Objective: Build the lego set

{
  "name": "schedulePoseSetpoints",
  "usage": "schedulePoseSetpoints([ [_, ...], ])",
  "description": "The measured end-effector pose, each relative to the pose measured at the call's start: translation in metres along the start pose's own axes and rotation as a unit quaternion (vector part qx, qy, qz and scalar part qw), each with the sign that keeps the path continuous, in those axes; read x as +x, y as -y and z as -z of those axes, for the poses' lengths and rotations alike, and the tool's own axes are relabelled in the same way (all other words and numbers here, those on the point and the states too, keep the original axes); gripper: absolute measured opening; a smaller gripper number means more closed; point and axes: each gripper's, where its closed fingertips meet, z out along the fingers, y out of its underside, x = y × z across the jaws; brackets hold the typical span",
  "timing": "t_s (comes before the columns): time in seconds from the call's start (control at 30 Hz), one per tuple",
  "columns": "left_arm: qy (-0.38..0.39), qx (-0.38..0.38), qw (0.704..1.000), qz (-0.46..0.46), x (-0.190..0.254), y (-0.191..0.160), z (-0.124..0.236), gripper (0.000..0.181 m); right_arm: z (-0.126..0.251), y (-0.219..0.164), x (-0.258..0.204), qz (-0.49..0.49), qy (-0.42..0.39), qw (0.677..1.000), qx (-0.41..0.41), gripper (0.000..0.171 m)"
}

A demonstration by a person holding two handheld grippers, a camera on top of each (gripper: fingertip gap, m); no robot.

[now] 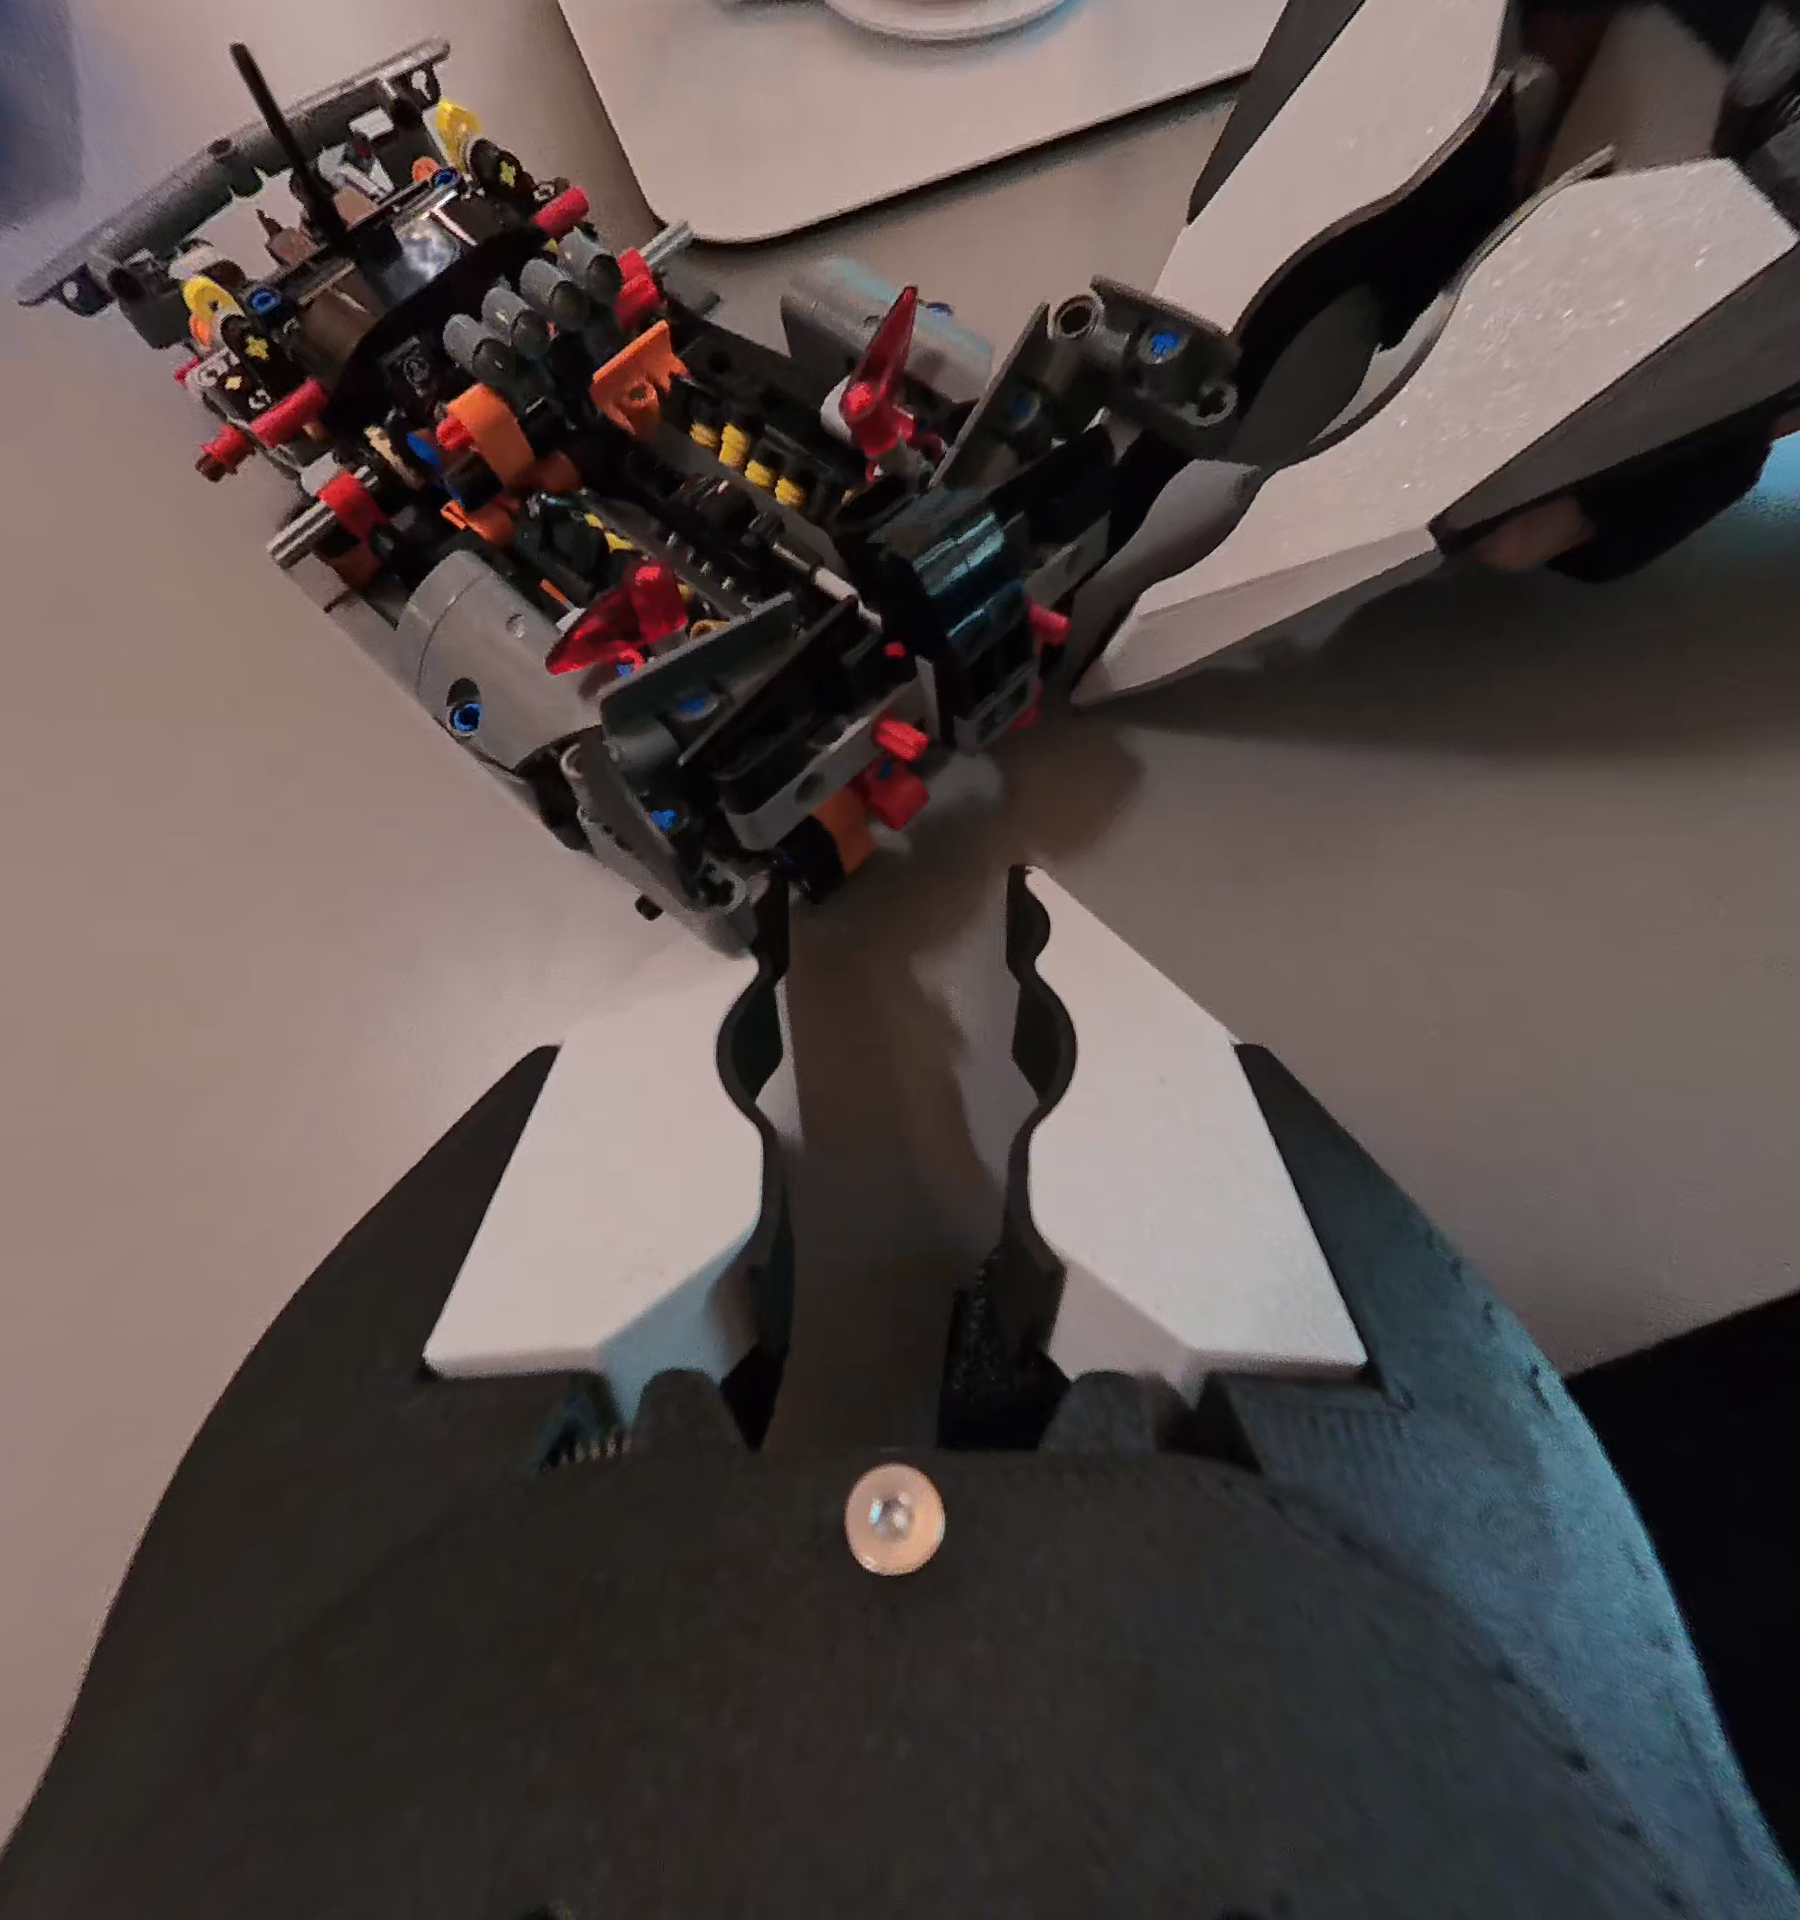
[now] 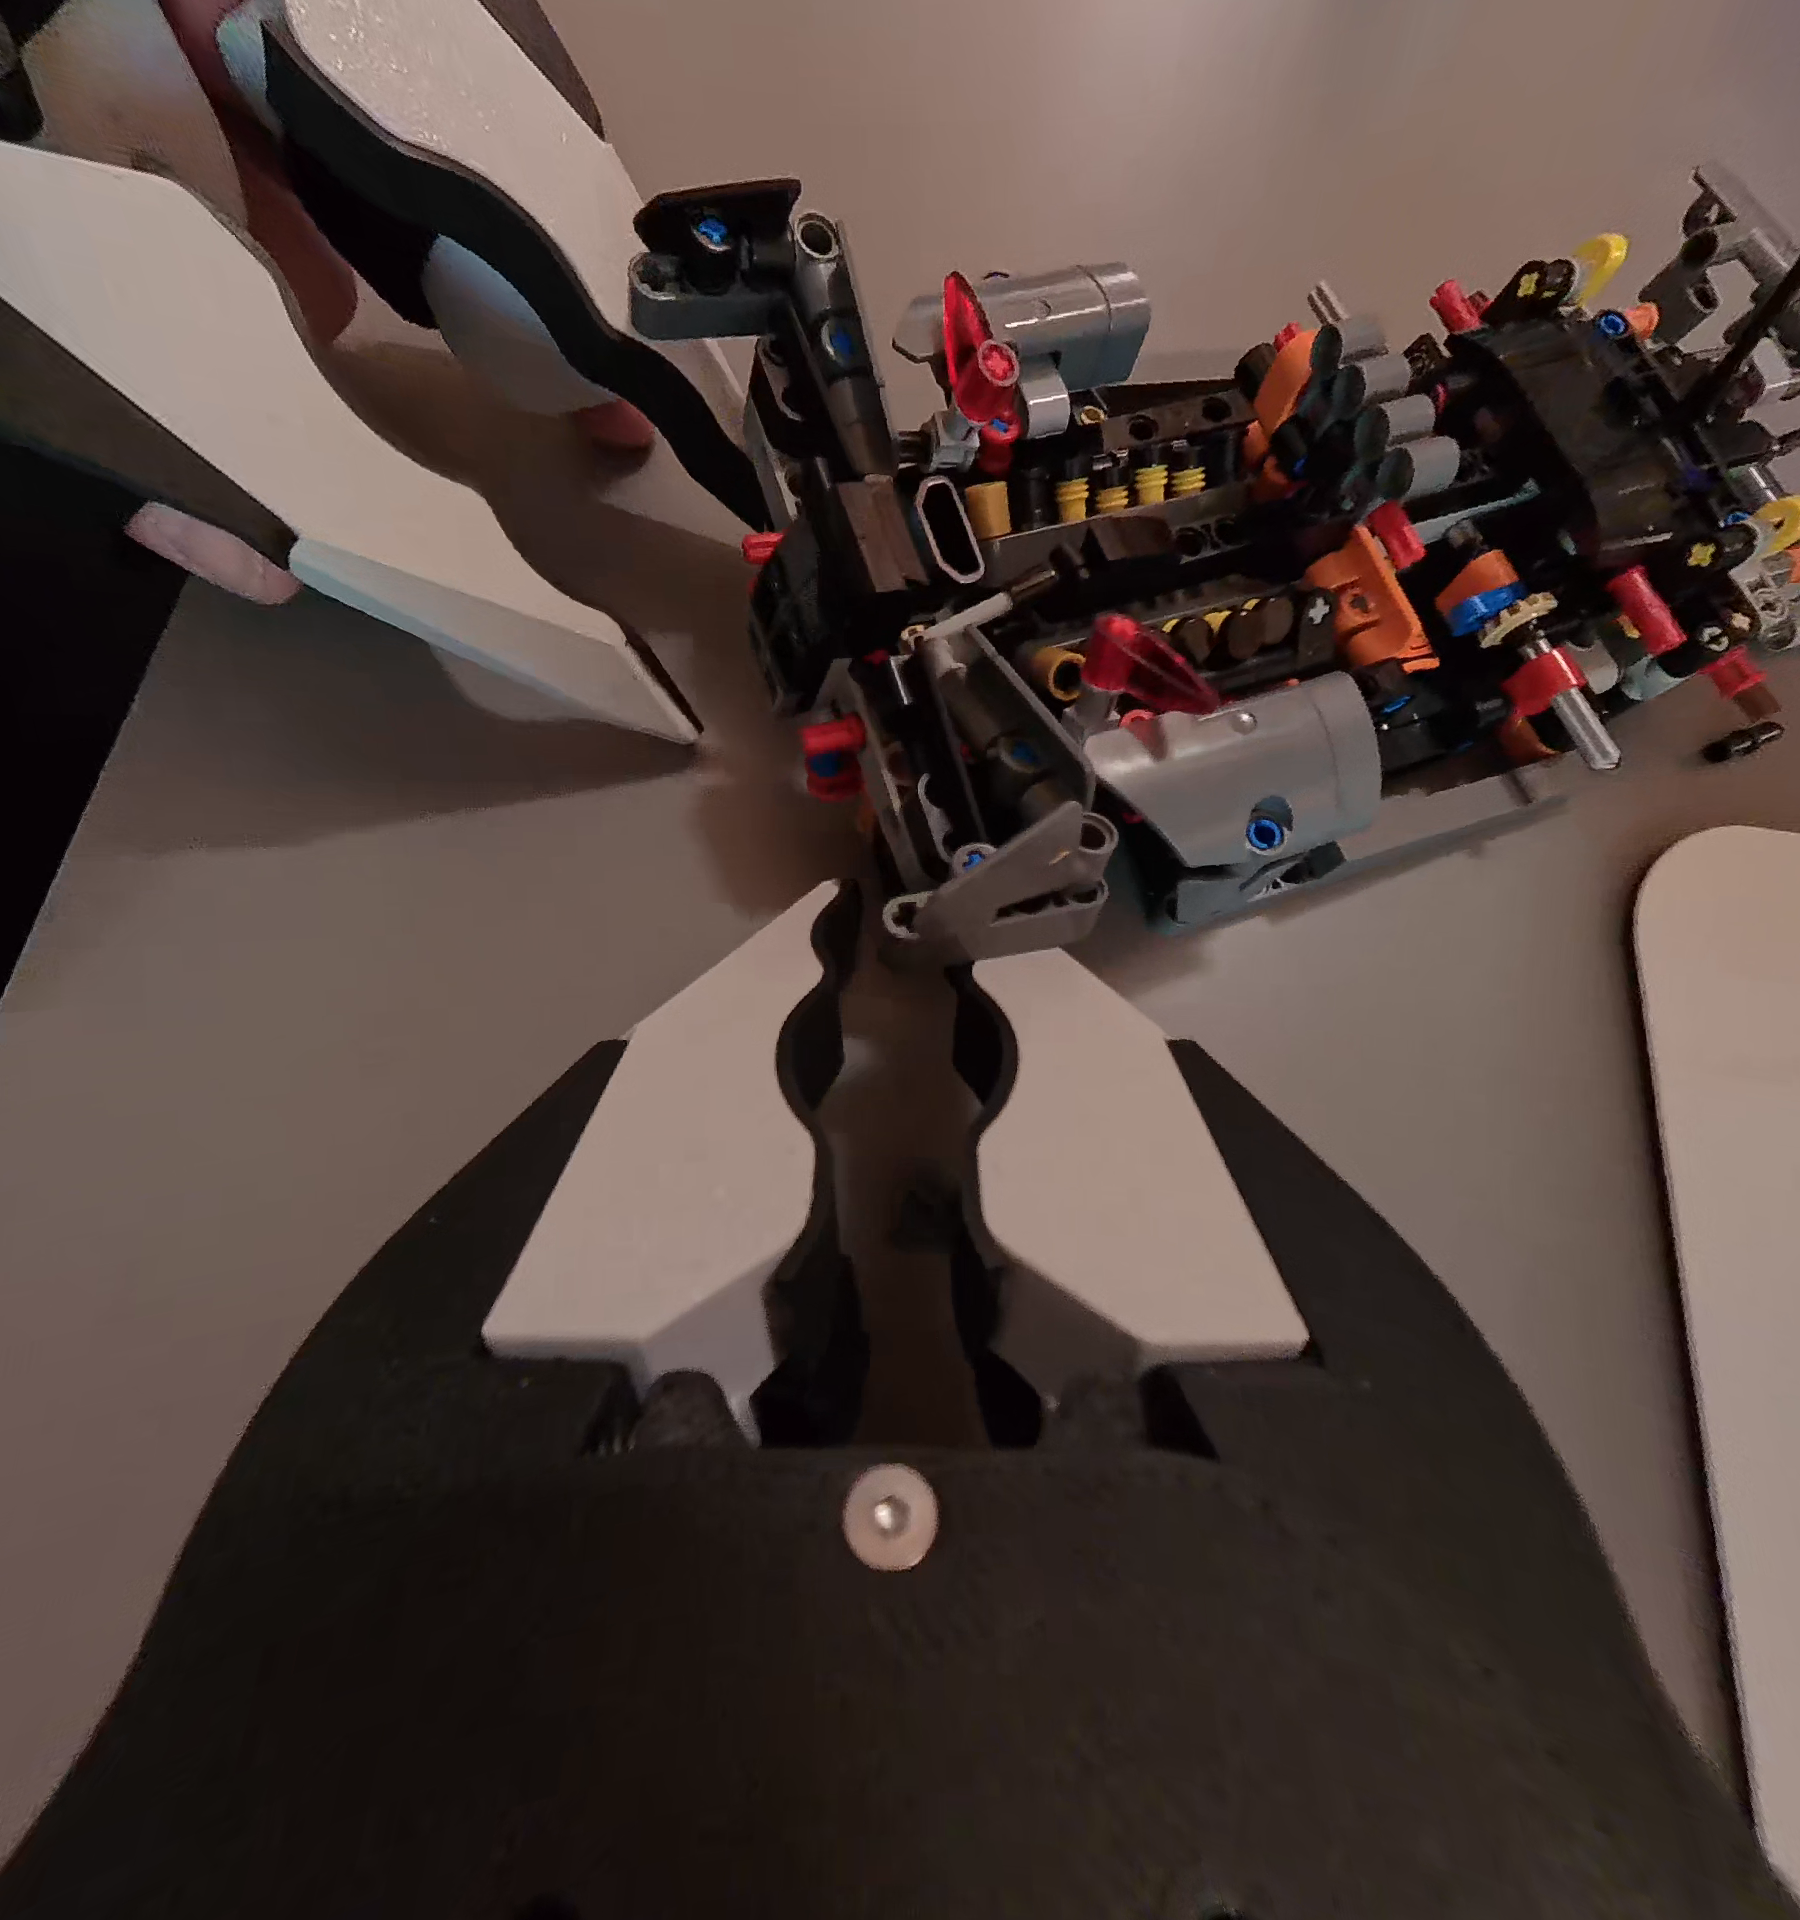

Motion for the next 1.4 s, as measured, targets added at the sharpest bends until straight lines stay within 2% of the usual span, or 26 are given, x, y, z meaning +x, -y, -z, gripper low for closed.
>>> schedulePoseSetpoints([
  [0.23,0.008,0.007,1.0,-0.008,-0.001,0.005,0.0,0.034,0.004,0.002,0.005,0.001,0.0,1.0,0.009,0.008],
  [0.73,0.027,0.113,0.993,-0.015,0.003,0.066,0.036,0.028,0.059,0.046,0.016,-0.007,0.011,0.997,0.079,0.007],
  [1.4,0.068,0.158,0.984,-0.043,0.001,0.096,0.037,0.03,0.081,0.059,0.036,-0.047,0.005,0.99,0.131,0.007],
])
